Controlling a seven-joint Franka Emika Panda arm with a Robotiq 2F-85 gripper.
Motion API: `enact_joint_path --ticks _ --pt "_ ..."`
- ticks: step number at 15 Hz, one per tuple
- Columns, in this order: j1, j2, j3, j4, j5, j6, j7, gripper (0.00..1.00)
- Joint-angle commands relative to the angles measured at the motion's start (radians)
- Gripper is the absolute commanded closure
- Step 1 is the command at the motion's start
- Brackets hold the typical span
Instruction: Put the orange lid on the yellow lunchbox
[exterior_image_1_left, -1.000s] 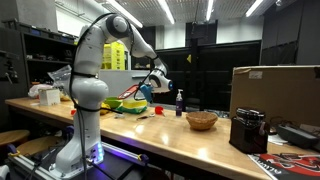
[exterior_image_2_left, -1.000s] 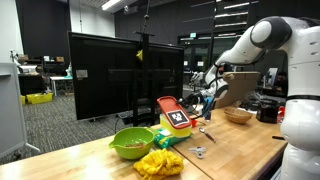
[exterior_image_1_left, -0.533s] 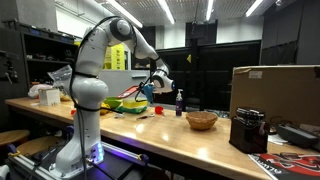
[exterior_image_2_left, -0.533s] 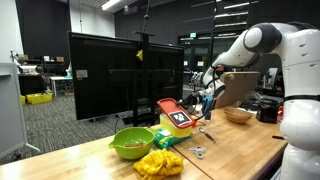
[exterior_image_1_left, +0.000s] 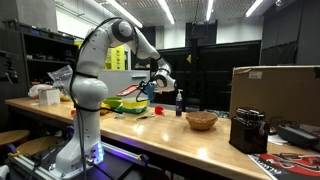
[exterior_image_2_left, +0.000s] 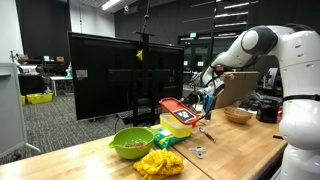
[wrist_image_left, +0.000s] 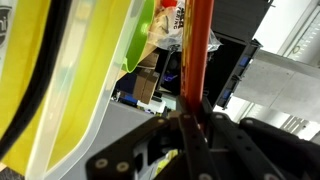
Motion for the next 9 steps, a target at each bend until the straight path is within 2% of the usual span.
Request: enact_joint_path --ticks 1,9 --pt "-0.025 0.018 0.015 0.039 -0.027 -0.047 0.019 0.97" --pt "-0.029 0.030 0.015 0.053 -0.034 -0.074 0.006 0.97"
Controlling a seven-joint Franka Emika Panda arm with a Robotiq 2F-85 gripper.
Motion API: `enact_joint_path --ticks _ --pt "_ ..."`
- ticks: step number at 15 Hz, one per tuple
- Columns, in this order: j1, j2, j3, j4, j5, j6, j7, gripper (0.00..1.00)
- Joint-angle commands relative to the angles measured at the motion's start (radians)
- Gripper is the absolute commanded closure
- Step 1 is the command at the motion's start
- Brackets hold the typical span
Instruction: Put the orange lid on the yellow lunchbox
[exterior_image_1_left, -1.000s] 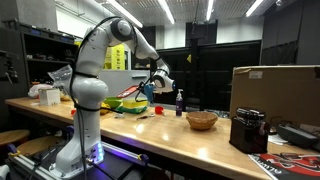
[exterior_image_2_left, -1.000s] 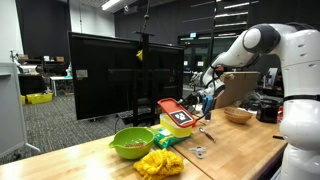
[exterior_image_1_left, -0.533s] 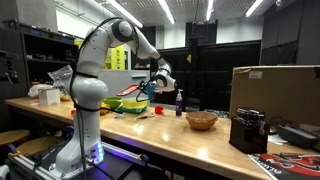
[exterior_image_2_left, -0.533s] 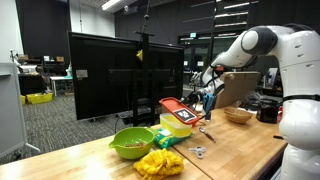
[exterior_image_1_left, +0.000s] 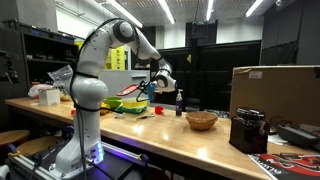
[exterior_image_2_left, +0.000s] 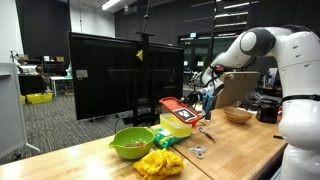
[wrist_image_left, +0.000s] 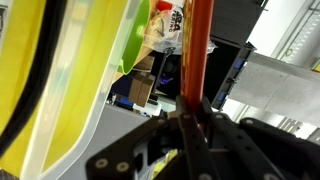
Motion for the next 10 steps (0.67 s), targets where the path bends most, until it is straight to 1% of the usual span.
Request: enact_joint_path --ticks 1,8,9,10 --pt "-0.023 0.009 0.014 0.028 -0.030 -0.042 0.005 0.97" --pt "-0.025 0.010 0.014 0.037 -0.042 -0.043 -0.003 0.97" --pt "-0.025 0.010 0.014 0.038 -0.044 -0.044 -0.003 0.64" --pt "-0.024 0.010 0.014 0.040 -0.047 -0.043 -0.004 0.64"
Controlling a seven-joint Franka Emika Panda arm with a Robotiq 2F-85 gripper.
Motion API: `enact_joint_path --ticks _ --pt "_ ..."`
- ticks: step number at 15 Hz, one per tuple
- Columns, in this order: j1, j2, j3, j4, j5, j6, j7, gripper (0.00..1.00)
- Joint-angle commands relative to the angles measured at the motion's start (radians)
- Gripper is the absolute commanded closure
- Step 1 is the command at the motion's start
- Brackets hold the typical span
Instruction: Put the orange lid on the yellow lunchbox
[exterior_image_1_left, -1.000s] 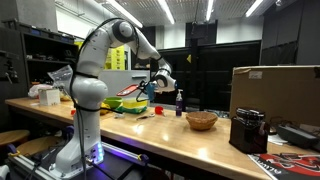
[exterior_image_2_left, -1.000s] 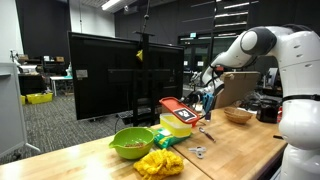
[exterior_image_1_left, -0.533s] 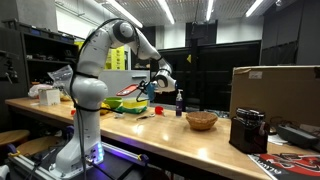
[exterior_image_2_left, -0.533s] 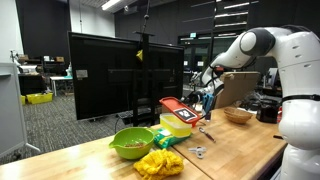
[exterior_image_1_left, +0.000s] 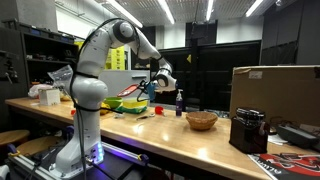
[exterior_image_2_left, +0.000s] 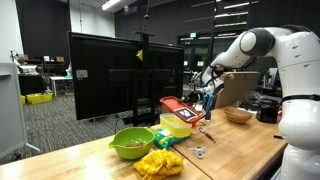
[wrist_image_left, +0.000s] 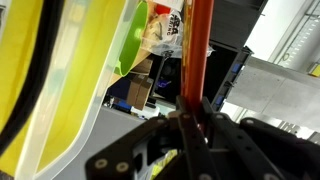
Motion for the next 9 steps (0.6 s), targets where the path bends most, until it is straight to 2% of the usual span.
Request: enact_joint_path --ticks 1,9 --pt "-0.020 0.007 0.014 0.025 -0.033 -0.022 -0.005 0.60" --pt "-0.021 0.008 0.014 0.038 -0.085 -0.025 -0.055 0.07"
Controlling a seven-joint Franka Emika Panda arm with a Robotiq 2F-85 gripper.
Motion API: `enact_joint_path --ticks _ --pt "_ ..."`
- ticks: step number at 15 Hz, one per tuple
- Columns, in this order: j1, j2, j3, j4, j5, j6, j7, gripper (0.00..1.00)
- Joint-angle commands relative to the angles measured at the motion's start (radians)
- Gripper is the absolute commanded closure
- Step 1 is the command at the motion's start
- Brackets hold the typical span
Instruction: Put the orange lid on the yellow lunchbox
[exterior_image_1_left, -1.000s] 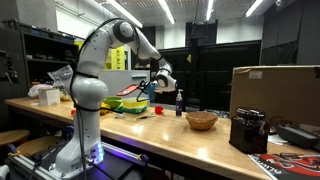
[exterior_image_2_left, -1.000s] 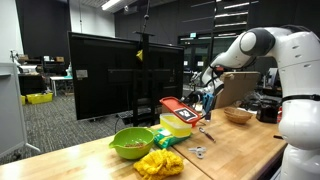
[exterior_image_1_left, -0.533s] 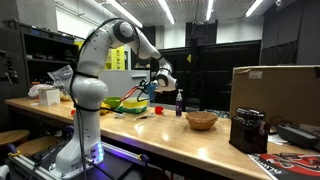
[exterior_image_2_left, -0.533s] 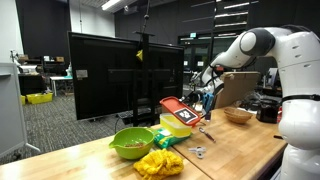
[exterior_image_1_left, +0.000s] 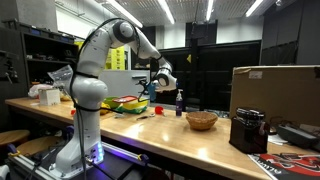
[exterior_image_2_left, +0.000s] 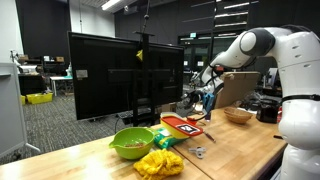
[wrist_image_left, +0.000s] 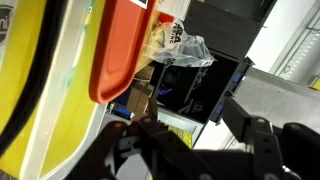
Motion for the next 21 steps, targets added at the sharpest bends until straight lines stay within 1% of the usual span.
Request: enact_joint_path --ticks 1,3,5,6,9,10,11,13,15,16,18,20,21 --pt "-0.021 0.008 0.014 0.029 -0.054 -0.021 -0.024 0.01" --pt "-0.021 0.007 0.015 0.032 -0.072 -0.019 -0.035 0.00" --pt "-0.014 -0.003 0.013 0.032 -0.106 0.017 -0.055 0.00" --pt "-0.007 -0.011 0.011 0.032 -0.133 0.052 -0.072 0.00" --pt "0.005 -0.016 0.013 0.033 -0.208 0.209 -0.136 0.00" --pt "0.052 -0.002 0.053 0.125 -0.192 0.272 -0.034 0.00" --pt "0.080 -0.067 0.070 0.077 -0.187 0.354 -0.002 0.00" --pt "0.115 -0.111 0.106 0.089 -0.213 0.473 0.055 0.00" --pt "0.169 -0.165 0.148 0.098 -0.261 0.602 0.161 0.00" --pt "0.197 -0.193 0.172 0.106 -0.305 0.659 0.229 0.00" --pt "0.240 -0.254 0.216 0.118 -0.429 0.742 0.385 0.00" --pt "0.271 -0.309 0.256 0.129 -0.579 0.793 0.555 0.00" --pt "0.295 -0.336 0.256 0.125 -0.655 0.811 0.635 0.00"
